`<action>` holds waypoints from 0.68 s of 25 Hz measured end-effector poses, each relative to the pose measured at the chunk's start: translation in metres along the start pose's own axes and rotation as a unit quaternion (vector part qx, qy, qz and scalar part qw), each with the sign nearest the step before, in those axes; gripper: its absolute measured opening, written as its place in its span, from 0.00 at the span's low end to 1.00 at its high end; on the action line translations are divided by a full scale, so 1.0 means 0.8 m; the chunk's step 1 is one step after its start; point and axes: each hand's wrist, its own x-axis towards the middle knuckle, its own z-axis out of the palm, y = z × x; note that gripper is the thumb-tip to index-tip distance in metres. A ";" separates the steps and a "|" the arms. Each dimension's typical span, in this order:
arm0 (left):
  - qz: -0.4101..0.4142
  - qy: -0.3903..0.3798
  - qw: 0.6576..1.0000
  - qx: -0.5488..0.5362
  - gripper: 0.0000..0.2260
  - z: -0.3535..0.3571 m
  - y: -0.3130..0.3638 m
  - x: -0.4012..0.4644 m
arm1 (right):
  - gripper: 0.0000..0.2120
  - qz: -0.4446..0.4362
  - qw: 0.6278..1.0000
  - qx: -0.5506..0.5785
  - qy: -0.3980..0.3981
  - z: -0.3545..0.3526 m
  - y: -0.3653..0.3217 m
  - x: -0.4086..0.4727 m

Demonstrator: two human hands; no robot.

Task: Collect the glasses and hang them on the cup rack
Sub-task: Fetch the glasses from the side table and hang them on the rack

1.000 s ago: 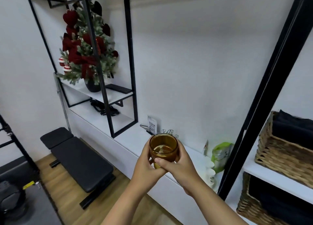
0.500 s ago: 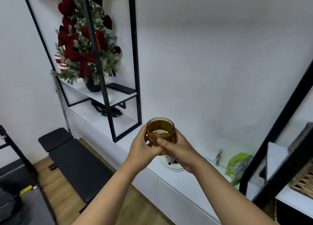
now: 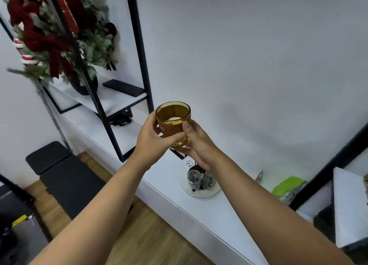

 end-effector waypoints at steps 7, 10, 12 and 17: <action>-0.041 -0.018 0.996 -0.079 0.32 0.020 -0.061 0.073 | 0.32 0.079 0.969 0.232 -0.005 -0.015 0.040 0.080; -0.066 -0.052 0.990 -0.116 0.35 0.023 -0.101 0.095 | 0.29 0.100 0.953 0.288 0.008 -0.021 0.059 0.108; -0.083 -0.085 0.986 -0.121 0.38 0.018 -0.125 0.110 | 0.28 0.107 0.952 0.288 0.017 -0.019 0.067 0.122; -0.105 -0.185 0.972 -0.100 0.41 -0.006 -0.180 0.152 | 0.29 0.096 0.949 0.284 0.099 -0.013 0.094 0.147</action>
